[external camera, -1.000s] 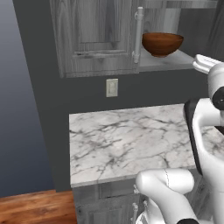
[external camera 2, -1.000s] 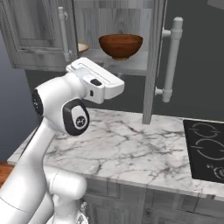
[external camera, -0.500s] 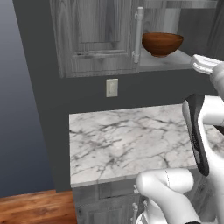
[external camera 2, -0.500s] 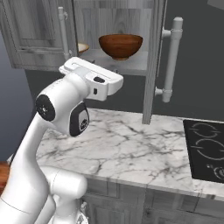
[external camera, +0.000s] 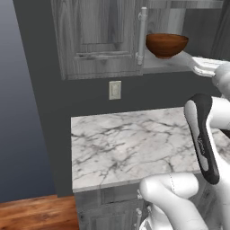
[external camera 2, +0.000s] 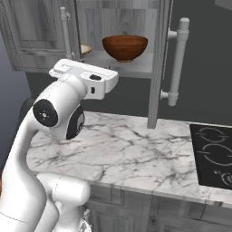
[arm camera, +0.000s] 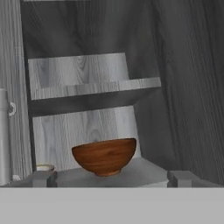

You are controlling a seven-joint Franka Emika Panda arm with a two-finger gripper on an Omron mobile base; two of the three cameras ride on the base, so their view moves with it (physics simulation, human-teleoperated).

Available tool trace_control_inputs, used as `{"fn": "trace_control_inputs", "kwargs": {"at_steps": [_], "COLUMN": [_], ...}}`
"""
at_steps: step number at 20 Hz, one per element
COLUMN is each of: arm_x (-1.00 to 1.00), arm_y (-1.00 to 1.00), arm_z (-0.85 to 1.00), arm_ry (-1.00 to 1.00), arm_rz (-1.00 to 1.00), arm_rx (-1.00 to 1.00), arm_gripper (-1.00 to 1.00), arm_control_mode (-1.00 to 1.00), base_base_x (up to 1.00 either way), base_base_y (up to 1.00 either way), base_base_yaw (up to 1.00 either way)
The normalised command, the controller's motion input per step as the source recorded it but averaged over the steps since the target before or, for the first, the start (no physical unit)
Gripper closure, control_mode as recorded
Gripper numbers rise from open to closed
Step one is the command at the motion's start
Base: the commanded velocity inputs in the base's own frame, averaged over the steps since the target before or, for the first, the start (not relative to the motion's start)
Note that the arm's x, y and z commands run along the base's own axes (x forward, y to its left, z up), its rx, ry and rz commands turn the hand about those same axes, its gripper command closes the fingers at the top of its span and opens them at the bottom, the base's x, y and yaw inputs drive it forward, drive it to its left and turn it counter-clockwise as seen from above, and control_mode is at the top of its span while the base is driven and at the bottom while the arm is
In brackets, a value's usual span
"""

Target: Move the bowls from the cabinet to the plates on the dining table.

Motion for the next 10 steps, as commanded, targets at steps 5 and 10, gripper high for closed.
{"fn": "trace_control_inputs", "kwargs": {"at_steps": [5,10], "arm_x": [0.0,0.02], "arm_y": [0.62,0.62], "arm_z": [0.02,0.0], "arm_ry": [-0.02,-0.03], "arm_rz": [0.0,0.0], "arm_rx": [-0.09,-0.08], "arm_gripper": [-1.0,-1.0], "arm_control_mode": [-1.0,-1.0], "base_base_x": [0.0,0.0], "base_base_y": [0.0,0.0], "base_base_yaw": [0.0,0.0]}}
